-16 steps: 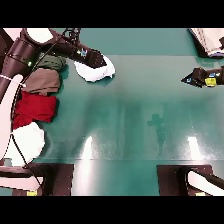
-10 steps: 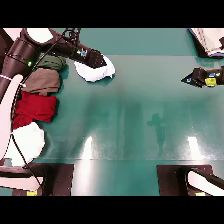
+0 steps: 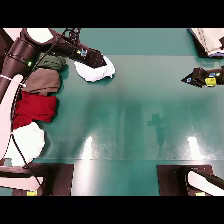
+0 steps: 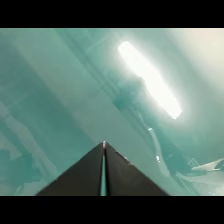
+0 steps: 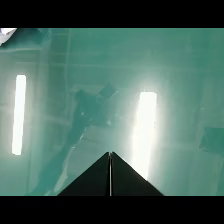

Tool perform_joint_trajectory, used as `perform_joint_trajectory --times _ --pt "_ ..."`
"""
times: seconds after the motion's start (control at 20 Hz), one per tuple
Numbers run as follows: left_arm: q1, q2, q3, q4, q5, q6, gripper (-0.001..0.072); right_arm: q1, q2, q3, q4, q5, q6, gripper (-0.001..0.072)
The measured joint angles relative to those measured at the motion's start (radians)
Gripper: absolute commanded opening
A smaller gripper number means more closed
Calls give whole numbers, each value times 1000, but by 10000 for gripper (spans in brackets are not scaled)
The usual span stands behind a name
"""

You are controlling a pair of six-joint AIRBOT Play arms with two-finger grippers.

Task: Fold the shirts.

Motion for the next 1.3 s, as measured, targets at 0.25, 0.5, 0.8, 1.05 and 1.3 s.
perform_joint_trajectory --times 0.25,0.5,0.8,1.05,1.3 --pt "23 -25 0 249 140 -119 713 1 0 0 5 -9 0 16" --pt "142 -183 0 275 266 -202 714 1 0 0 8 22 1 16" --pt "194 -390 0 79 364 -70 712 1 0 0 8 42 1 17" --pt "200 -445 35 13 402 -36 24 1 0 0 8 47 1 16" --pt "200 -422 221 -3 257 -10 23 1 42 29 4 43 2 16"
